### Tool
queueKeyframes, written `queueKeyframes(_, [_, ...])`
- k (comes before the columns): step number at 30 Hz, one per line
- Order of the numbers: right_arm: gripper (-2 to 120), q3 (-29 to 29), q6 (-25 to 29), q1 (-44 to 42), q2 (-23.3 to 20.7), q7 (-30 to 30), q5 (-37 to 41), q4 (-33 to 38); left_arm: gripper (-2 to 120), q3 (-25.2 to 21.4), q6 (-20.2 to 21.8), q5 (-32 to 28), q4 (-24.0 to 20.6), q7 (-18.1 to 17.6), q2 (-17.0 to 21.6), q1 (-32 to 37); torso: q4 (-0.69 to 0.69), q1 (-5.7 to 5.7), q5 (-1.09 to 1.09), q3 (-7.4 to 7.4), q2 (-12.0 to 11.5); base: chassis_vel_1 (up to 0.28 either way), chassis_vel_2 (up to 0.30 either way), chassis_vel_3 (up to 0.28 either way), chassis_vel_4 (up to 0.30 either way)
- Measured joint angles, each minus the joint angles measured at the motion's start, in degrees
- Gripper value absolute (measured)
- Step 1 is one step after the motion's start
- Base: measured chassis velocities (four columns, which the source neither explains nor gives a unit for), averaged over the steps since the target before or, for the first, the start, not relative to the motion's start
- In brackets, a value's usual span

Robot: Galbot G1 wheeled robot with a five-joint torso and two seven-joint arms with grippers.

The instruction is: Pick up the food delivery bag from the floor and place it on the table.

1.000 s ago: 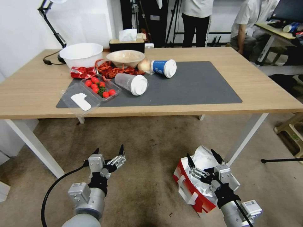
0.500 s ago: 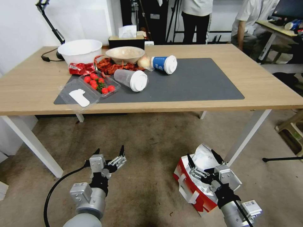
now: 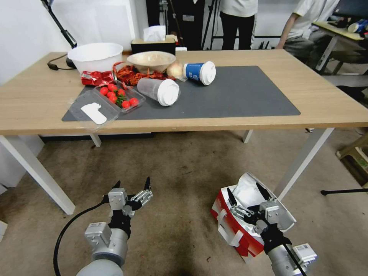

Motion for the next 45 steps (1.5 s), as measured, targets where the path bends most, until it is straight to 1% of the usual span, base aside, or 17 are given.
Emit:
queueKeyframes(13, [100,0.07,0.01,0.06,0.00,-0.04,-0.07,-0.20,100,0.30,-0.82,0.52,0.84,0.10,-0.29,0.24,0.00,-0.95,0.00,-1.82,-2.79,0.000,0.000,0.000,0.000])
queueKeyframes(25, [100,0.18,0.11,-0.09,0.00,-0.20,-0.07,-0.18,100,0.20,-1.22,1.01,0.35,-0.04,-0.39,0.61,0.00,-1.94,0.00,-3.73,-5.66,0.000,0.000,0.000,0.000])
queueKeyframes(26, [100,0.18,0.11,-0.09,0.00,-0.20,-0.07,-0.18,100,0.20,-1.22,1.01,0.35,-0.04,-0.39,0.61,0.00,-1.94,0.00,-3.73,-5.66,0.000,0.000,0.000,0.000])
queueKeyframes(29, [100,0.28,0.07,-0.06,0.00,-0.21,-0.07,-0.15,100,0.28,-1.38,1.25,0.17,-0.03,-0.50,0.72,0.00,-2.18,0.00,-4.51,-6.70,0.000,0.000,0.000,0.000])
queueKeyframes(38, [100,0.36,0.06,-0.58,0.00,-0.34,-0.73,0.20,100,0.27,-1.56,0.80,-0.06,-0.21,-0.26,0.62,0.00,-2.75,0.00,-5.75,-8.50,0.000,0.000,0.000,0.000])
queueKeyframes(41, [100,-0.02,0.26,-1.12,0.00,-0.36,-1.14,0.16,100,0.19,-1.71,0.79,-0.07,-0.28,-0.24,0.59,0.00,-2.98,0.00,-6.41,-9.38,0.000,0.000,0.000,0.000])
queueKeyframes(45, [100,-0.01,0.31,-1.31,0.00,-0.36,-1.18,0.17,100,0.22,-1.77,0.88,-0.12,-0.30,-0.33,0.67,0.00,-3.11,0.00,-6.88,-9.98,0.000,0.000,0.000,0.000])
